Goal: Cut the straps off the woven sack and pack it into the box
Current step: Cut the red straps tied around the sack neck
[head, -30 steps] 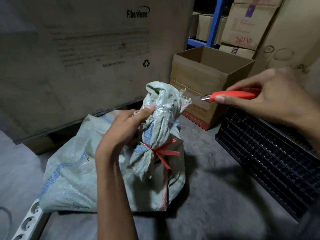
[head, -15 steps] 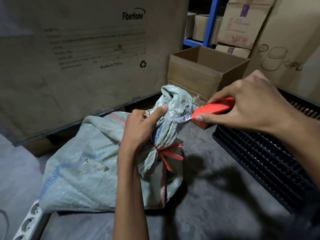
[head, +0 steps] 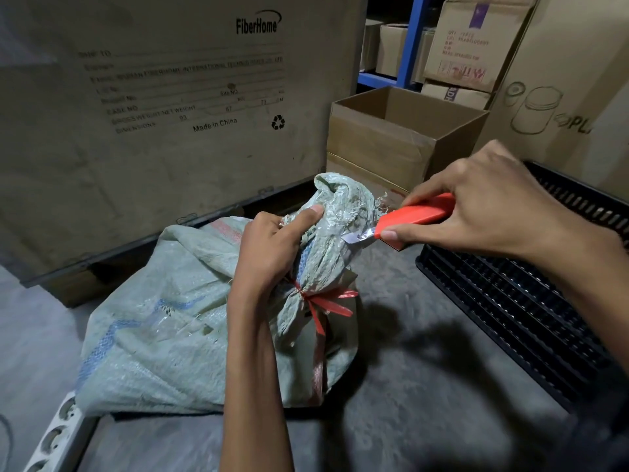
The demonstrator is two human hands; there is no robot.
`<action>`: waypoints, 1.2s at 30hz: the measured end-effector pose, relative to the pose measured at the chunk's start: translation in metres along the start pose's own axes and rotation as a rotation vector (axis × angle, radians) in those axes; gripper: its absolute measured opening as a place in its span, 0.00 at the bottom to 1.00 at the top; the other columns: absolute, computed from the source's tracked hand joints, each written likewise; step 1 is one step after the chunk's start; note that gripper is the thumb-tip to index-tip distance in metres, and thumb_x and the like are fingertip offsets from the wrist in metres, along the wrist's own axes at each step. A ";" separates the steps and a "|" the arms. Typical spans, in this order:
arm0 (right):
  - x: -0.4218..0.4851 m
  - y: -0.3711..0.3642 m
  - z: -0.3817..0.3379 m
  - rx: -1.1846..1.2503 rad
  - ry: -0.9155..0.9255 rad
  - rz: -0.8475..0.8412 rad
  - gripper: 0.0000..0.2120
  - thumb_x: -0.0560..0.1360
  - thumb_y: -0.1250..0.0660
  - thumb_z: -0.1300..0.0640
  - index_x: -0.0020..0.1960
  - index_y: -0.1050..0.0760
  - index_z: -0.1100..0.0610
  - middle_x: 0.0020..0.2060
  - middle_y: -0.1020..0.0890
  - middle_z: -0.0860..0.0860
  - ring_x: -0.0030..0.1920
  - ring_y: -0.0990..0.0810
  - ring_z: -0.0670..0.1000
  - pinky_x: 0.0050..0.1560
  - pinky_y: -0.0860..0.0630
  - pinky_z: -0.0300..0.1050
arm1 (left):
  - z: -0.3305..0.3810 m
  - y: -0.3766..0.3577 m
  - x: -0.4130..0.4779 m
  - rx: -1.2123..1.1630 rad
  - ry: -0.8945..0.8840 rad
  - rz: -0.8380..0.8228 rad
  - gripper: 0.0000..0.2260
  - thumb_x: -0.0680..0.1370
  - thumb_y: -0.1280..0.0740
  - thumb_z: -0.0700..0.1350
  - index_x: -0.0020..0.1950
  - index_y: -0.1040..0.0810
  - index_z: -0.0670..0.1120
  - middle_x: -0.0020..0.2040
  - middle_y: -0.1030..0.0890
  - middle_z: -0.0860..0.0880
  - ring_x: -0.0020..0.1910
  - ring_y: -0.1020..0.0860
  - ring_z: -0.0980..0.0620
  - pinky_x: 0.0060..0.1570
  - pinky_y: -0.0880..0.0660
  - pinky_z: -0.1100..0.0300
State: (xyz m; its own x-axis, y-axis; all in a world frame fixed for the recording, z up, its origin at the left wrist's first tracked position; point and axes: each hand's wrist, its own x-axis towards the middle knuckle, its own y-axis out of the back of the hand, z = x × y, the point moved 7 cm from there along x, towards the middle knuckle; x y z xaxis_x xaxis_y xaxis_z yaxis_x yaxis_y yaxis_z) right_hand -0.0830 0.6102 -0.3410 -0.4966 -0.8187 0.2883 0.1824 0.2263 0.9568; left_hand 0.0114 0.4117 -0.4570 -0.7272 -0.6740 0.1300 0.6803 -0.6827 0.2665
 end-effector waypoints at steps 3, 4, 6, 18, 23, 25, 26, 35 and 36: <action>0.002 -0.011 -0.003 0.016 0.004 -0.043 0.38 0.60 0.48 0.18 0.51 0.16 0.40 0.39 0.15 0.38 0.38 0.26 0.42 0.58 0.31 0.53 | -0.009 0.001 0.002 -0.081 0.091 -0.007 0.26 0.71 0.26 0.61 0.31 0.34 0.44 0.31 0.36 0.45 0.31 0.39 0.48 0.34 0.41 0.52; 0.003 -0.013 -0.004 0.021 0.007 -0.052 0.39 0.59 0.49 0.17 0.51 0.17 0.40 0.40 0.15 0.38 0.40 0.25 0.42 0.58 0.32 0.53 | -0.011 0.001 0.003 -0.102 0.118 -0.009 0.24 0.71 0.26 0.60 0.32 0.32 0.44 0.32 0.35 0.45 0.32 0.38 0.48 0.36 0.40 0.52; 0.005 -0.018 -0.003 0.031 0.013 -0.055 0.41 0.59 0.52 0.15 0.51 0.17 0.39 0.40 0.15 0.37 0.41 0.23 0.43 0.57 0.32 0.53 | -0.015 0.001 0.005 -0.137 0.173 -0.014 0.20 0.69 0.27 0.60 0.36 0.27 0.44 0.34 0.30 0.44 0.34 0.34 0.49 0.38 0.37 0.53; 0.005 -0.023 -0.004 0.042 -0.001 -0.051 0.40 0.59 0.52 0.15 0.52 0.17 0.38 0.39 0.16 0.36 0.37 0.27 0.39 0.54 0.34 0.48 | -0.037 -0.013 0.003 -0.367 0.287 -0.195 0.21 0.66 0.27 0.68 0.49 0.11 0.55 0.50 0.12 0.48 0.52 0.13 0.48 0.64 0.24 0.44; 0.004 -0.014 -0.006 -0.031 0.009 -0.020 0.39 0.60 0.52 0.16 0.50 0.16 0.38 0.30 0.22 0.34 0.34 0.31 0.38 0.52 0.34 0.50 | -0.030 -0.021 -0.006 -0.348 0.177 -0.190 0.43 0.62 0.23 0.71 0.54 0.20 0.32 0.47 0.16 0.35 0.45 0.19 0.41 0.50 0.22 0.43; 0.002 -0.016 -0.005 -0.049 0.008 -0.031 0.40 0.59 0.53 0.15 0.50 0.16 0.38 0.34 0.18 0.37 0.35 0.29 0.41 0.51 0.34 0.49 | -0.027 -0.022 -0.008 -0.308 0.148 -0.182 0.43 0.62 0.22 0.70 0.48 0.23 0.29 0.42 0.20 0.40 0.41 0.23 0.45 0.45 0.27 0.50; 0.001 -0.018 -0.003 -0.048 0.001 -0.043 0.40 0.59 0.53 0.15 0.50 0.17 0.38 0.36 0.16 0.37 0.36 0.28 0.42 0.51 0.34 0.49 | -0.026 -0.023 -0.008 -0.307 0.143 -0.177 0.41 0.63 0.22 0.69 0.46 0.23 0.29 0.42 0.21 0.42 0.41 0.24 0.46 0.44 0.29 0.51; 0.004 -0.046 0.004 0.097 -0.053 -0.186 0.40 0.57 0.50 0.15 0.53 0.18 0.36 0.46 0.16 0.35 0.43 0.24 0.41 0.54 0.34 0.48 | -0.037 -0.015 -0.004 -0.369 0.234 -0.122 0.18 0.74 0.26 0.54 0.43 0.13 0.37 0.43 0.12 0.41 0.42 0.13 0.45 0.43 0.19 0.56; 0.004 -0.047 0.004 0.113 -0.061 -0.201 0.40 0.56 0.50 0.15 0.53 0.18 0.36 0.45 0.16 0.34 0.43 0.25 0.40 0.53 0.35 0.48 | -0.039 -0.015 -0.005 -0.396 0.253 -0.124 0.15 0.75 0.26 0.52 0.44 0.12 0.40 0.45 0.12 0.42 0.45 0.12 0.45 0.46 0.18 0.55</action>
State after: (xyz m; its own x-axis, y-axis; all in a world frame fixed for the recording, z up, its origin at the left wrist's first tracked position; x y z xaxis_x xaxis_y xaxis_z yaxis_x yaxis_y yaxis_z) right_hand -0.0972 0.5984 -0.3849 -0.5641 -0.8207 0.0904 -0.0199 0.1230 0.9922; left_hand 0.0085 0.4146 -0.4993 -0.7936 -0.5946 -0.1294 0.6079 -0.7841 -0.1254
